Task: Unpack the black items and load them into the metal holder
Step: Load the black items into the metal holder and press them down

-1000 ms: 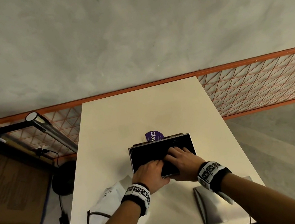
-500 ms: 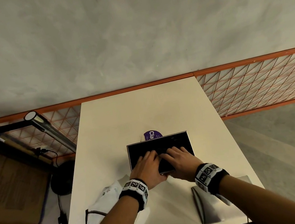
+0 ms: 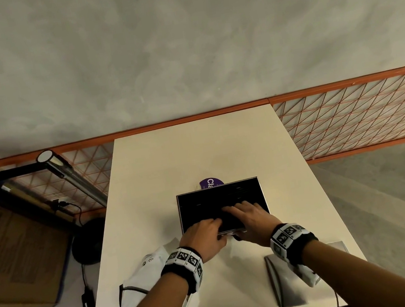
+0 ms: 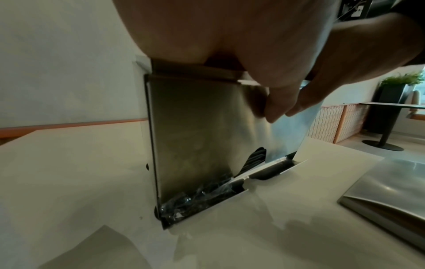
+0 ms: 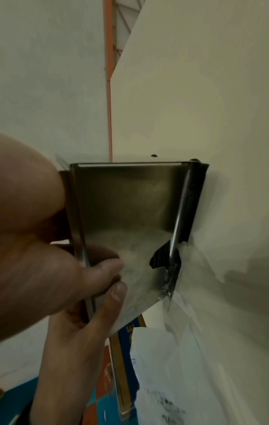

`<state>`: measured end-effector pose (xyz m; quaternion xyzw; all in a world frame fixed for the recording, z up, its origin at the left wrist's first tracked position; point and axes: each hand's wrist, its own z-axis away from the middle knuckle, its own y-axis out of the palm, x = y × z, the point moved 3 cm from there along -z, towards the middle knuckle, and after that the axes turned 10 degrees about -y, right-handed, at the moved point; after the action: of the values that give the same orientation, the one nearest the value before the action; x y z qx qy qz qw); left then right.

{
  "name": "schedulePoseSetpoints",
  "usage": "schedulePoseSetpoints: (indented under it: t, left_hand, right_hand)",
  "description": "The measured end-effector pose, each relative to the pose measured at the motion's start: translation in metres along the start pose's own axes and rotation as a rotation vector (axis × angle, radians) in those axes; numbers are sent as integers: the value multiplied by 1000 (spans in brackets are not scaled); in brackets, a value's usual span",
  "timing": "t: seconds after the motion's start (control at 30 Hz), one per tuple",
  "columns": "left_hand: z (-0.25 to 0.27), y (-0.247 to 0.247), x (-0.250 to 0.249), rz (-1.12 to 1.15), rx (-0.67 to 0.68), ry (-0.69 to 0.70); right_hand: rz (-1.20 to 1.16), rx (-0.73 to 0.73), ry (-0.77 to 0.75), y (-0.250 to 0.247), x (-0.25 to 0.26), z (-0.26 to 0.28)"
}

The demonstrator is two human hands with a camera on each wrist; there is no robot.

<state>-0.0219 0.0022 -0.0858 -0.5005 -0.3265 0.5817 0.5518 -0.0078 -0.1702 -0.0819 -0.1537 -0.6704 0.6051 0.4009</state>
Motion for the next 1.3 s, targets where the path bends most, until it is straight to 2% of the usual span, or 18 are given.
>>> schedulePoseSetpoints:
  t: [0.17, 0.5, 0.73, 0.93, 1.1, 1.3]
  left_hand:
    - [-2, 1, 2, 48, 4, -32]
    - [-11, 4, 6, 104, 50, -30]
    - [-10, 0, 2, 51, 100, -90]
    - [-5, 0, -1, 19, 112, -89]
    - [0, 1, -3, 20, 78, -74]
    - [2, -3, -4, 38, 65, -74]
  right_hand:
    - [-54, 35, 6, -4, 1, -1]
    - [6, 173, 72, -3, 5, -5]
    - [-66, 146, 103, -6, 6, -5]
    - [-42, 229, 126, -1, 9, -6]
    - [-13, 234, 116, 1, 11, -4]
    - [20, 167, 84, -1, 12, 0]
